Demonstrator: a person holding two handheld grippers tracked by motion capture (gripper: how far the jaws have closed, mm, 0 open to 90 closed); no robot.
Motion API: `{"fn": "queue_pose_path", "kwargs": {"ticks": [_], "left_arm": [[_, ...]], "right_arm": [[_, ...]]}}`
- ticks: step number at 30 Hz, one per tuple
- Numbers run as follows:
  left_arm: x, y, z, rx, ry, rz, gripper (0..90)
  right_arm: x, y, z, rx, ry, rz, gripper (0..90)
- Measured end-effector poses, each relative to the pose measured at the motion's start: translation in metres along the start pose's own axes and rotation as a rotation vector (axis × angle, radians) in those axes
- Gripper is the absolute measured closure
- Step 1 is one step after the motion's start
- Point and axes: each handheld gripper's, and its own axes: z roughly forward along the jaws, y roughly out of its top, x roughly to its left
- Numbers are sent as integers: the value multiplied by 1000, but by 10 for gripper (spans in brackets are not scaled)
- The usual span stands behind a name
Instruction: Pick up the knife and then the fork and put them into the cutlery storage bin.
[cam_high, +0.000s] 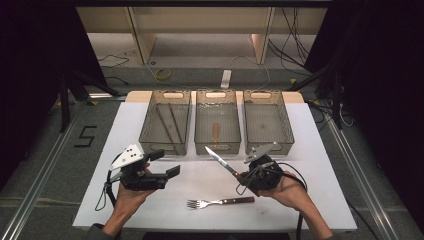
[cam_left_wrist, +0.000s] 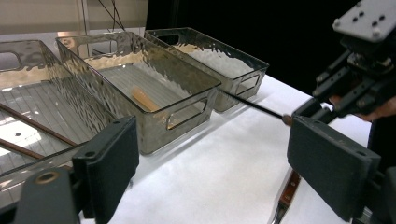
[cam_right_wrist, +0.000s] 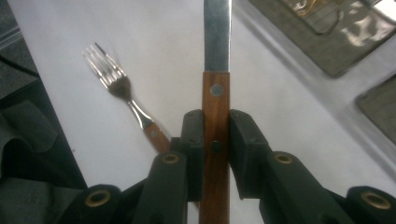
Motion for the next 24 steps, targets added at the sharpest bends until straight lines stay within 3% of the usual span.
{"fn": "queue_pose_path", "kwargs": {"ticks": [10,24], "left_arm": [[0,0,0,-2,1,-3,164],[1,-1,-1,-10,7,-10,164]], "right_arm": [[-26,8,-12,-66,-37,73,770],[-74,16,-28,-155,-133,187,770]]}}
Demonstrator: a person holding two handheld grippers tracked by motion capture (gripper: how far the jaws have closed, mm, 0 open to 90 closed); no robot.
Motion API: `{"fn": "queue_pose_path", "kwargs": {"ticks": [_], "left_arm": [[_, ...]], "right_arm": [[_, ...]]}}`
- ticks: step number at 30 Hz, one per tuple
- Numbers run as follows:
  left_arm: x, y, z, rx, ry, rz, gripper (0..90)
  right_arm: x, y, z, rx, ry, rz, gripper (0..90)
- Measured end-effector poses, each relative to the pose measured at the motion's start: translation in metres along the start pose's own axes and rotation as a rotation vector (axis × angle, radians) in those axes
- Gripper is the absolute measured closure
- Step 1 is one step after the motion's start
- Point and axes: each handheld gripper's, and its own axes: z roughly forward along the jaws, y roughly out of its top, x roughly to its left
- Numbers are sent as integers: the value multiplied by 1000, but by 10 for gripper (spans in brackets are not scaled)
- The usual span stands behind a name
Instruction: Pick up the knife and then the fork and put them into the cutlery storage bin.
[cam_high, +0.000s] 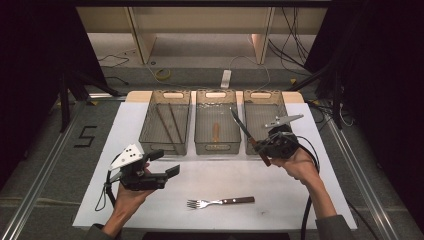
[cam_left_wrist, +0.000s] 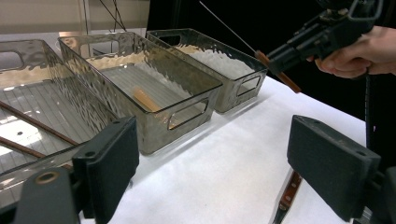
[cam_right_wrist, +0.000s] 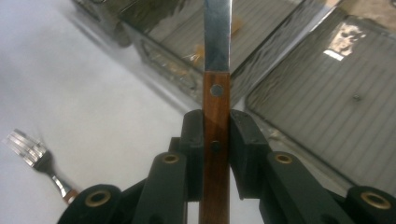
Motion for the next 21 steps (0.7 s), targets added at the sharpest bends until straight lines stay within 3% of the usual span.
{"fn": "queue_pose_path", "kwargs": {"ticks": [21], "left_arm": [[0,0,0,-2,-1,3,164]], "right_arm": [[-44,32,4,-19,-77,100,770]]}}
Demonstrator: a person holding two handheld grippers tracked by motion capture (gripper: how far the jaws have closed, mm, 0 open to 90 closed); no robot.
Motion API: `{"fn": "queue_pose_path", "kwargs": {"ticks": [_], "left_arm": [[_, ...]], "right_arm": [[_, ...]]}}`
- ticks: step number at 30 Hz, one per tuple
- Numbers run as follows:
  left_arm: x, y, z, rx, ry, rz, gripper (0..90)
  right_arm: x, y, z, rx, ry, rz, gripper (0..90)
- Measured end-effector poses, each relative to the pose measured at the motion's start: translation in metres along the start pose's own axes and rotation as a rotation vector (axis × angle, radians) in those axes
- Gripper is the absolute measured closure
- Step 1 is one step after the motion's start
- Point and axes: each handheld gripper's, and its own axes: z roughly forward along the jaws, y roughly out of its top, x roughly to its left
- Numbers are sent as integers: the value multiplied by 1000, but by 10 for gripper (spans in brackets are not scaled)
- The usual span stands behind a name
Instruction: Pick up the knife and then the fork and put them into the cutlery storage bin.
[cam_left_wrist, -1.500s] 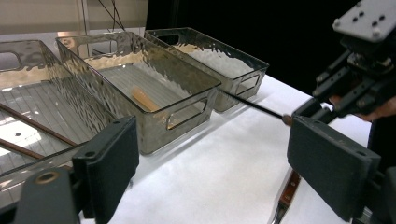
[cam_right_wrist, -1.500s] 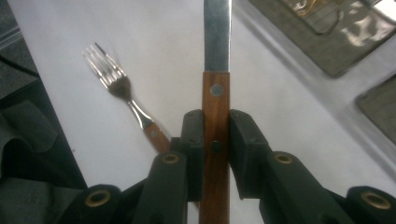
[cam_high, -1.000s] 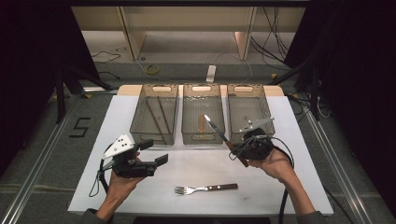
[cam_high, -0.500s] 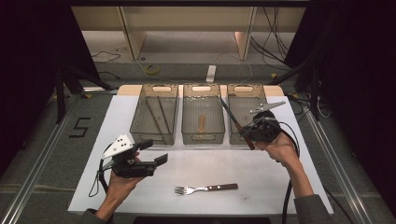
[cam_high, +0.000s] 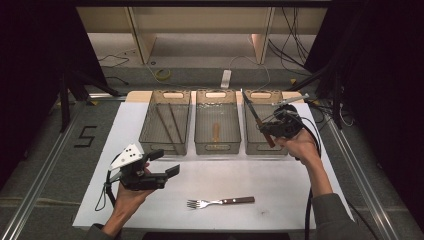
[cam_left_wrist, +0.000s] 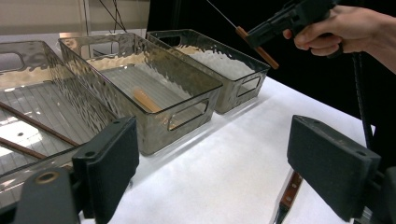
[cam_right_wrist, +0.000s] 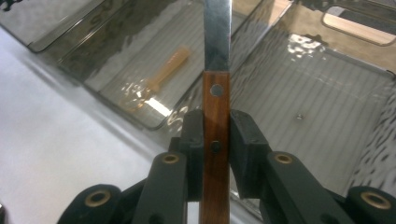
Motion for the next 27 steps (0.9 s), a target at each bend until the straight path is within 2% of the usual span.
{"fn": "queue_pose_path", "kwargs": {"ticks": [13,27], "left_arm": [[0,0,0,-2,-1,-3,164],[0,0,0,-2,-2,2,164]], "right_arm": [[-25,17,14,34,-57,73,769],[-38,26,31,65,-96,125,769]]}}
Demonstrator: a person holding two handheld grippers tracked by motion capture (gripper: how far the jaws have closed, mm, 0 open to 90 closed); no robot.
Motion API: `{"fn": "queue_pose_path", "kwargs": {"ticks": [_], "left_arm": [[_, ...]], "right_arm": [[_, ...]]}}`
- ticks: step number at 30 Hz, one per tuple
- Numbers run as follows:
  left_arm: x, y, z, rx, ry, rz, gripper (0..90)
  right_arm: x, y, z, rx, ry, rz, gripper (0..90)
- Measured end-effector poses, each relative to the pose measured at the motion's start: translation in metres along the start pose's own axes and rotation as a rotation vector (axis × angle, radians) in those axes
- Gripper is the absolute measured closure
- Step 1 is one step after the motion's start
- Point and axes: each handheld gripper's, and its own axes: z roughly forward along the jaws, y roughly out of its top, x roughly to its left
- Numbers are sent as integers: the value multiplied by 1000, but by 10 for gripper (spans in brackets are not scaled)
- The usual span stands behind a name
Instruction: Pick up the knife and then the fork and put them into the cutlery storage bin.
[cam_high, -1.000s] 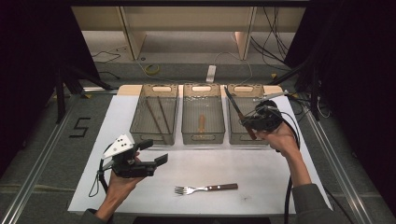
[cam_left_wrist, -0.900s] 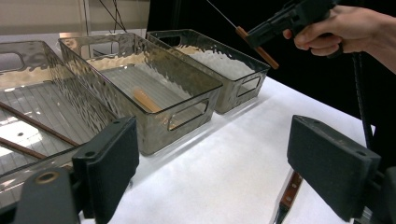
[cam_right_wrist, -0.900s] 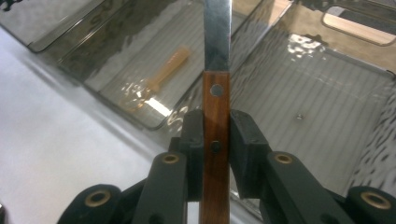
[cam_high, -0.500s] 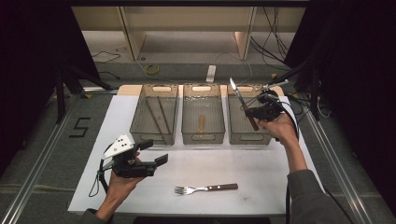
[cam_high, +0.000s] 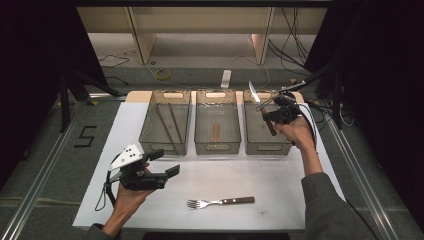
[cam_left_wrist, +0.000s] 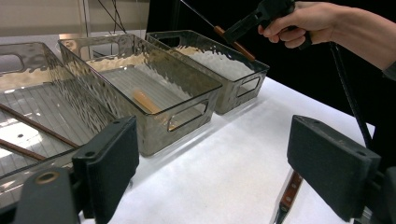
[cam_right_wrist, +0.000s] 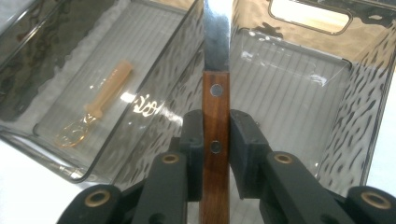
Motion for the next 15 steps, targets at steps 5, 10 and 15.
{"fn": "queue_pose_path", "kwargs": {"ticks": [5,10,15], "left_arm": [[0,0,0,0,1,2,164],[0,0,0,-1,0,3,164],[0,0,-1,-2,-1,4,164]], "right_arm": [[-3,1,7,13,-11,22,769],[-5,0,12,24,-17,41,768],[-3,-1,17,32,-10,53,768]]}}
